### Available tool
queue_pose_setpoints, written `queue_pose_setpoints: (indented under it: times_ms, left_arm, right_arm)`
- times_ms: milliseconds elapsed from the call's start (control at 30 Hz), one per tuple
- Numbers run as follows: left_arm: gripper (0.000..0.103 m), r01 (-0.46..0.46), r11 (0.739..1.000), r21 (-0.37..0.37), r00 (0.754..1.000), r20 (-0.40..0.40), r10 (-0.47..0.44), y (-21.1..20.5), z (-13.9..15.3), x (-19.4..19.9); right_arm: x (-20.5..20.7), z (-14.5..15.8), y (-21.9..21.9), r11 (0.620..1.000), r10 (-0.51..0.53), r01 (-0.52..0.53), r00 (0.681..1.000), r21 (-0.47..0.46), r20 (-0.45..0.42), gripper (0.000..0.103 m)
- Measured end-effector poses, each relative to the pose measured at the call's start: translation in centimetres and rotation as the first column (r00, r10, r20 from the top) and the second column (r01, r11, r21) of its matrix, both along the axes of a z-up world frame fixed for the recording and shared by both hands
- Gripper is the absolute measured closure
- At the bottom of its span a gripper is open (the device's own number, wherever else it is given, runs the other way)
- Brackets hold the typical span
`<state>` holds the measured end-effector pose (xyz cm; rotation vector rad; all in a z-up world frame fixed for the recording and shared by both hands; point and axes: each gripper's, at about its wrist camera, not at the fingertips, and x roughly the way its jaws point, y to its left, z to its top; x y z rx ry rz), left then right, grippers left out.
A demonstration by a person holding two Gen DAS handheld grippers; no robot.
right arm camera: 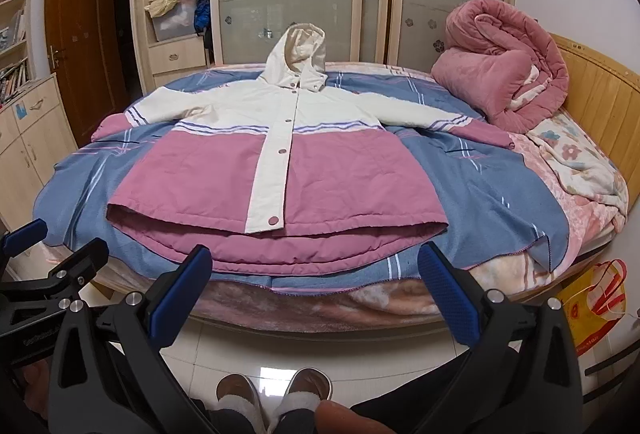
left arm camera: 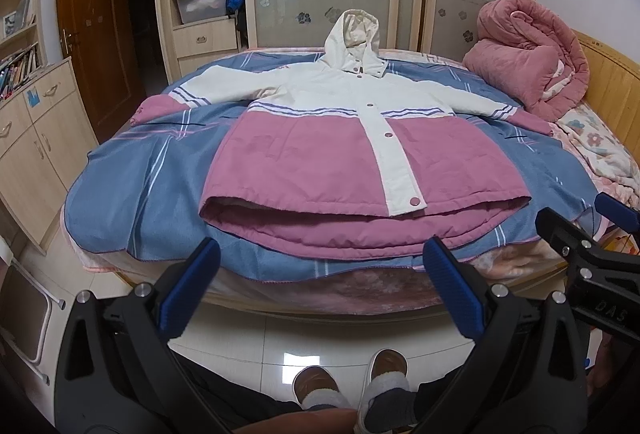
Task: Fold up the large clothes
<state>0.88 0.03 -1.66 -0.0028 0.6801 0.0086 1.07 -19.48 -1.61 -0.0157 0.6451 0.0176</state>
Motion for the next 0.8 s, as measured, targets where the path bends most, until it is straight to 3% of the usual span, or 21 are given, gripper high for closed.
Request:
queue_pose_setpoints:
  times_ms: [333,800]
  left_arm:
    - [0.002,-0.020,1.000,-0.012,0.998,-0.055,0.020,0.6,-2.2,1.8]
    - [0.002,-0.023,1.000,-0.007,0.999,-0.032,0.023,0.8,-1.3,0.7]
  right_arm:
    - [1.2,-1.0,-0.4,1.000,-0.014,0.014,0.999,-0.004,-0.038,0.001]
    - [0.6,-0.1,-0.2,1.000,-0.004,0.004,1.000,-0.008,-0.025,0.001]
